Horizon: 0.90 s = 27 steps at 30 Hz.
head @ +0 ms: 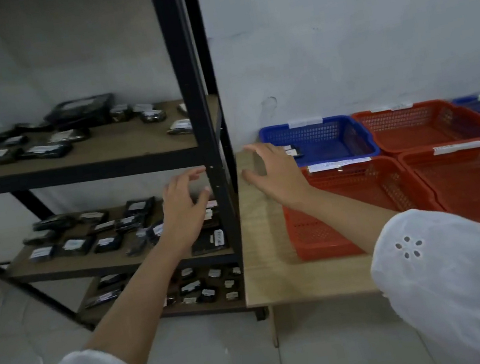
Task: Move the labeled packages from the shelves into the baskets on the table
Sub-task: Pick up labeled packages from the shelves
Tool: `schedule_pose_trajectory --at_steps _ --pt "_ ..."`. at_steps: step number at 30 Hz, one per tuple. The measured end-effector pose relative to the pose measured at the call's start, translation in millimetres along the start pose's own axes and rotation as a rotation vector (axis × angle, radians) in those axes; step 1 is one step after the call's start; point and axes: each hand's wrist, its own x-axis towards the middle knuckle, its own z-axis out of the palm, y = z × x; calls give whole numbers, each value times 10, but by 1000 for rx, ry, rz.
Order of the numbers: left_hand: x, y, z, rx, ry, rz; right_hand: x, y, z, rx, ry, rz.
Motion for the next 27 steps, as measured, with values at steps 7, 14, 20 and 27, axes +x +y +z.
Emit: schedule_pose_trajectory --at_steps 7,14,20,27 --pt "183 -355 -592 -83 42 10 420 -678 529 66 -30 -72" --pt "973 -969 -1063 -146 -31 133 1238 -1067 1096 38 25 -1" --pt "1832 -1501 -1247 -235 -242 217 1830 -1170 1377 -287 5 135" --pt "2675 -1781 -1056 -137 -415 306 2156 -1096 1433 -665 -91 429"
